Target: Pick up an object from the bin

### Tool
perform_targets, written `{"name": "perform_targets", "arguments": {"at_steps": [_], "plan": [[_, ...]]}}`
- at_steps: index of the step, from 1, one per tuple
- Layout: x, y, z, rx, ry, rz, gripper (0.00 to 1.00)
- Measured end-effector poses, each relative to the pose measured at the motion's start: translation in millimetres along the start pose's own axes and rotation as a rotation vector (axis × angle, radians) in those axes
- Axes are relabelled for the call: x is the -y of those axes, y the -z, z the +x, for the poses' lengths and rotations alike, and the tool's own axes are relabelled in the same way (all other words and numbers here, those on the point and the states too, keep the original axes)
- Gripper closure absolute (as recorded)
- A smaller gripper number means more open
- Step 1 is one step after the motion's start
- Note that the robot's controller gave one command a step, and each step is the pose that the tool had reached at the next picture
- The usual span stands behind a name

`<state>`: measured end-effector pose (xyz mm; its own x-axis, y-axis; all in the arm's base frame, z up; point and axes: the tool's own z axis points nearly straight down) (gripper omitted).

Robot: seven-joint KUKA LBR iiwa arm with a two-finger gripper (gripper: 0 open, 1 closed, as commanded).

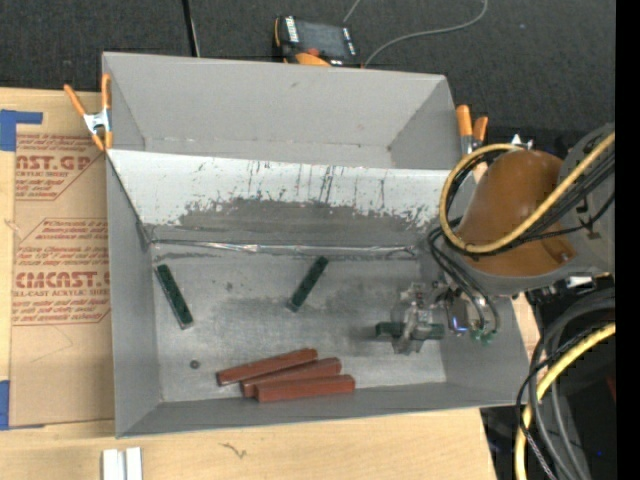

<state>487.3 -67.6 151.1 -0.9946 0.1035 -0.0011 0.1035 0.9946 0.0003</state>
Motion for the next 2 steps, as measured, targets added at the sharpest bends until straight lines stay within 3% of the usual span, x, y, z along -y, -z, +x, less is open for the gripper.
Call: {"name": "perform_targets", "arguments": {"at_steps": [2], "plan": [[-0.8,42.9,-1.4,0.003,0.001,0.000,1.00]]}}
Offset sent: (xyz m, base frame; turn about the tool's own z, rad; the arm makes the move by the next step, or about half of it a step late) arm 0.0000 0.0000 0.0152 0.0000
